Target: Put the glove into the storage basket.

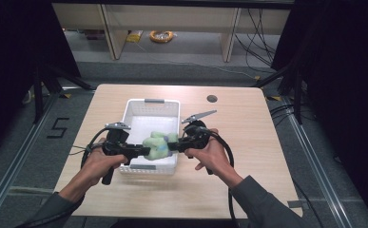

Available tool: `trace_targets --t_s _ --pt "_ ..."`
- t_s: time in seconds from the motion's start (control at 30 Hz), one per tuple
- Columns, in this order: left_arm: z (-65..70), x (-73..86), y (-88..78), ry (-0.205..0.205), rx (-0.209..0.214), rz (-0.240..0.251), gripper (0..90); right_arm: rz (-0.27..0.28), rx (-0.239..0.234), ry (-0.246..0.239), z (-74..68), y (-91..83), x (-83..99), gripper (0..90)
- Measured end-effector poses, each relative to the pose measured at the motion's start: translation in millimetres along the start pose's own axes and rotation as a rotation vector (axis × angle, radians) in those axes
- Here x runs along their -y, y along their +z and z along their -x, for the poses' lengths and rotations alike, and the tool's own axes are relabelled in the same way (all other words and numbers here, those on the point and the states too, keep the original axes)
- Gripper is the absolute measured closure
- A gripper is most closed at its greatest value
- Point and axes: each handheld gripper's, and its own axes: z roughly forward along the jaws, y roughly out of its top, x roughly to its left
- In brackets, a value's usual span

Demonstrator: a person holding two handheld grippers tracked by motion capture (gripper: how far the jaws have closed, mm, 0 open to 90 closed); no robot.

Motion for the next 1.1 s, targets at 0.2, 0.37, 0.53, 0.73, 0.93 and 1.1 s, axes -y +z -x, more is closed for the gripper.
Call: trace_targets --t_s 0.2,0.37,0.53,0.73,0.93,1.1 --pt "-21.2 0.8 2.5 -0.039 -0.032 -0.023 76.5 -0.023 0.005 0.023 0.7 22.9 -6.6 72.0" --pt "-34.3 1.6 6.6 -0.063 -0.043 -0.049 76.6 -0.061 0.011 0.059 4.6 41.3 -10.0 71.9" --pt "-43.2 3.9 9.0 -0.073 -0.059 -0.071 76.5 -0.095 0.021 0.108 7.6 57.3 -10.9 71.7" --pt "-53.0 8.6 11.5 -0.062 -0.070 -0.118 76.5 -0.119 0.020 0.114 9.2 69.7 -7.6 71.2" --pt "-57.1 14.2 18.8 -0.087 -0.093 -0.127 77.0 -0.145 0.028 0.118 11.7 83.0 -6.6 70.6" --pt "-59.8 15.5 20.6 -0.081 -0.095 -0.145 77.0 -0.179 0.038 0.118 12.0 94.3 -4.9 70.0"
